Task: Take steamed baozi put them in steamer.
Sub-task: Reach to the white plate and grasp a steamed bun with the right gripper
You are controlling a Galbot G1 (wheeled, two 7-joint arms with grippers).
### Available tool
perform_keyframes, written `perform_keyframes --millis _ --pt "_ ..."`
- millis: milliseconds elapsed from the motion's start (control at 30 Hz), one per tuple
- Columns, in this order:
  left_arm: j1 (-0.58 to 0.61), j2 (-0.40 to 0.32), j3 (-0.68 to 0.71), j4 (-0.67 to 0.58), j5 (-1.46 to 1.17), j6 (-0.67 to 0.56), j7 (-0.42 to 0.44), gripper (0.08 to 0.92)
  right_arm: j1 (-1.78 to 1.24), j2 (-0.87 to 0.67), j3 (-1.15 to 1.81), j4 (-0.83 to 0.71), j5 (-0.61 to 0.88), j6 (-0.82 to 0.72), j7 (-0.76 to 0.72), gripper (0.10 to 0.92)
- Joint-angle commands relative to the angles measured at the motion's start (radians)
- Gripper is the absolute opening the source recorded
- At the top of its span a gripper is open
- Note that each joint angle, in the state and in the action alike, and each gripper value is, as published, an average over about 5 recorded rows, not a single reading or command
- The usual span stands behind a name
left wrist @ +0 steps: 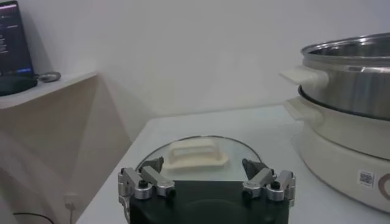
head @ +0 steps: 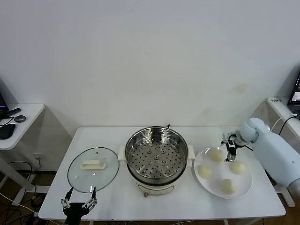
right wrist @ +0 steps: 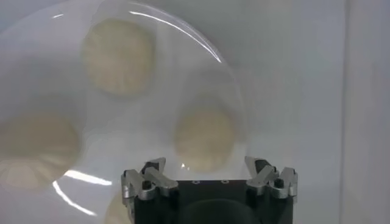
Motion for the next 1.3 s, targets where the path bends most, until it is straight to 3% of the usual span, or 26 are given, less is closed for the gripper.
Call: perform_keyframes --millis 33,700,1300 --pt "0.002 -0.001 0.000 0.002 0.001 -0.001 0.000 0.823 -0.002 0.034 -0.009 -0.036 -0.017 0.000 0.021 0.823" --pt "-0.001 -0.001 0.012 0.006 0.001 -0.001 -0.002 0.823 -0.021 0.044 0.002 -0.044 -0.029 -0.023 0.064 0.821" --pt "-0.006 0.001 0.022 0.010 -0.002 0.005 -0.003 0.823 0.040 0.021 0.009 -0.002 0.066 -0.044 0.029 0.644"
